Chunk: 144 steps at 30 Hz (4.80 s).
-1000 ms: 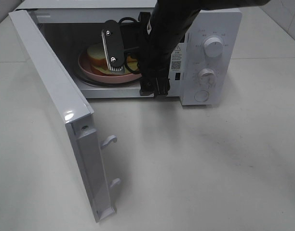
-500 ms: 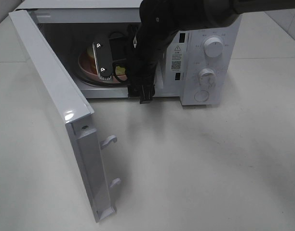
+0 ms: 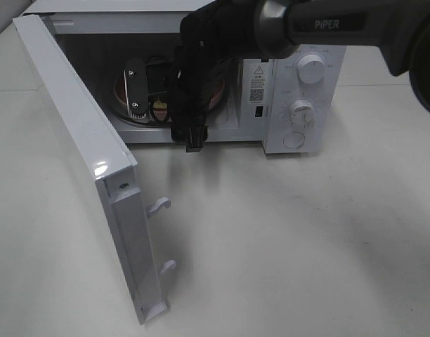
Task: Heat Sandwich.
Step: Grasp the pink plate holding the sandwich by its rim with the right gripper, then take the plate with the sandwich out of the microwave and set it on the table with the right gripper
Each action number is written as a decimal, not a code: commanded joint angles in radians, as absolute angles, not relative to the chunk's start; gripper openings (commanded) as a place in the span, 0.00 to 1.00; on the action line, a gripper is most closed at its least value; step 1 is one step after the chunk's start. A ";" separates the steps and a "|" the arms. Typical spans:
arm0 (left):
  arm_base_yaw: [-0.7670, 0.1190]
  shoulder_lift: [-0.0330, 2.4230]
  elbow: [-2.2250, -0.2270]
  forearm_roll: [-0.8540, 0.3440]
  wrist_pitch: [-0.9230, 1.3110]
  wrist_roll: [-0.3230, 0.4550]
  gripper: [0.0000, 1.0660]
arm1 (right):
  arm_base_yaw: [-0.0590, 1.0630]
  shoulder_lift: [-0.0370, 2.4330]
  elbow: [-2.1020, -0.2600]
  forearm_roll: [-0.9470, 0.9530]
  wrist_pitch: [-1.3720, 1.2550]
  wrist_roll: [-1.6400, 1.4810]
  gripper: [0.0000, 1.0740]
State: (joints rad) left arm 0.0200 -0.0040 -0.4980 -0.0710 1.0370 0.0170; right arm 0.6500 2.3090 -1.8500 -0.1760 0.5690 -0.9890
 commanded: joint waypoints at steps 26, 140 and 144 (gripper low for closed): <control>0.020 -0.027 -0.496 -0.070 1.034 0.013 0.95 | 0.627 2.367 -1.877 -0.177 0.657 -0.943 0.00; 0.020 -0.027 -0.496 -0.070 1.034 0.013 0.95 | 0.642 1.255 -0.728 -0.043 0.452 -1.380 0.01; 0.020 -0.027 -0.496 -0.070 1.034 0.013 0.95 | 0.642 1.204 -0.690 -0.043 0.472 -1.376 0.01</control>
State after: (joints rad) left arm 0.0200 -0.0040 -0.4980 -0.0710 1.0370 0.0170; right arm 0.6470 1.2320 -0.7010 -0.0450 0.4820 -1.3880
